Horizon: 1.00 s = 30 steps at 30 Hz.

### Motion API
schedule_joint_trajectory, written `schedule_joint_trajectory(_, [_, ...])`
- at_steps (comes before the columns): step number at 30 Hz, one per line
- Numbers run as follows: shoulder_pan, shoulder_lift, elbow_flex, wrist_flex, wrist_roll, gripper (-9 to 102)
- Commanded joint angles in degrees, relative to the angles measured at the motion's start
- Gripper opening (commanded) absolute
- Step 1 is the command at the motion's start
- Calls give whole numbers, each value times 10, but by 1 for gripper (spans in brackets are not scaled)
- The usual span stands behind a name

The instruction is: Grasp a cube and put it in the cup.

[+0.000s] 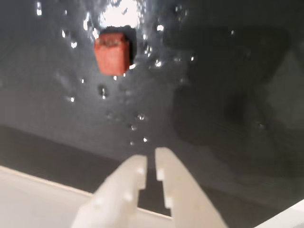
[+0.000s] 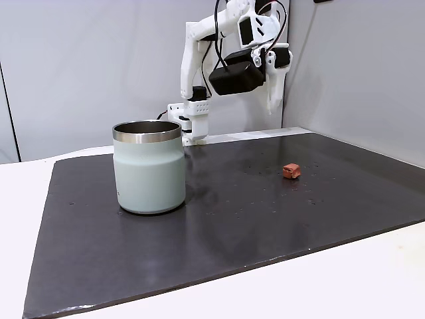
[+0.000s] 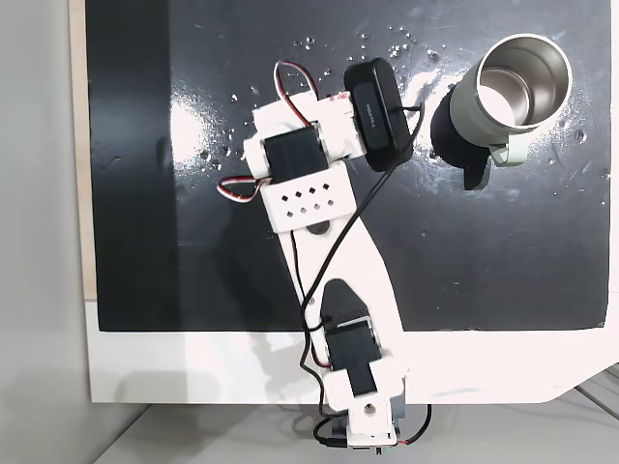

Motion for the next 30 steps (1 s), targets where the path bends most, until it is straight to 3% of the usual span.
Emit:
schedule_joint_trajectory(1, [17,-49,-110,38,1,0])
schedule_joint_trajectory(15, [23,-220,-277,67,-3,0])
schedule_joint_trajectory(30, [-23,-283,-332,69,-33,0])
